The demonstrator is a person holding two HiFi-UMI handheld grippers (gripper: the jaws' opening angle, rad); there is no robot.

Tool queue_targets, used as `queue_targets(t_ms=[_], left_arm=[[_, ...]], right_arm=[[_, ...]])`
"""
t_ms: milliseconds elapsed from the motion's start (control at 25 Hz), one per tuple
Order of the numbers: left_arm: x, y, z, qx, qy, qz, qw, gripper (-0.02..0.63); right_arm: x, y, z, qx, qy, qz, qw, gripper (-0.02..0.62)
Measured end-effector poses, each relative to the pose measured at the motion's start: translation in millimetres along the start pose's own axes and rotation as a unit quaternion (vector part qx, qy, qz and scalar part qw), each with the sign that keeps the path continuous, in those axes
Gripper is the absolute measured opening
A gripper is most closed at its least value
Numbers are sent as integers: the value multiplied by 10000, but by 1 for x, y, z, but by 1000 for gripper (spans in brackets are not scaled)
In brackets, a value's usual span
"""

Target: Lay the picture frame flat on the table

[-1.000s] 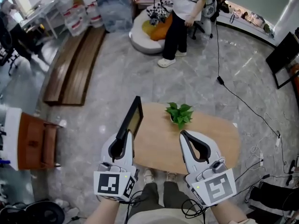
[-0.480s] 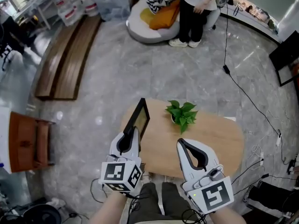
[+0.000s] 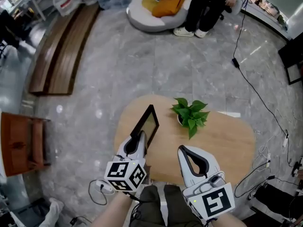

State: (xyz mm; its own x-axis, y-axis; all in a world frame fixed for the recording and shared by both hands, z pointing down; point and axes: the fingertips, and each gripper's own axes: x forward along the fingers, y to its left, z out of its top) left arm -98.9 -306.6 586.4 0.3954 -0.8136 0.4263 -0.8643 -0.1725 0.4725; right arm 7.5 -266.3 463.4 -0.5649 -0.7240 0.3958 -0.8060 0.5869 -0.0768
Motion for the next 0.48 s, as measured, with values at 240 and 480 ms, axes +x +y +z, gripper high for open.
queue_targets(t_ms=[240,480], left_arm=[[31,34,-49,-538,275,132,9981,46],[64,62,-98,-1016,596,228,9928,46]], right_arm=[[28,-2,-49,258,345,175,9989,2],[49,-7,-83,292,536,202,9979,2]])
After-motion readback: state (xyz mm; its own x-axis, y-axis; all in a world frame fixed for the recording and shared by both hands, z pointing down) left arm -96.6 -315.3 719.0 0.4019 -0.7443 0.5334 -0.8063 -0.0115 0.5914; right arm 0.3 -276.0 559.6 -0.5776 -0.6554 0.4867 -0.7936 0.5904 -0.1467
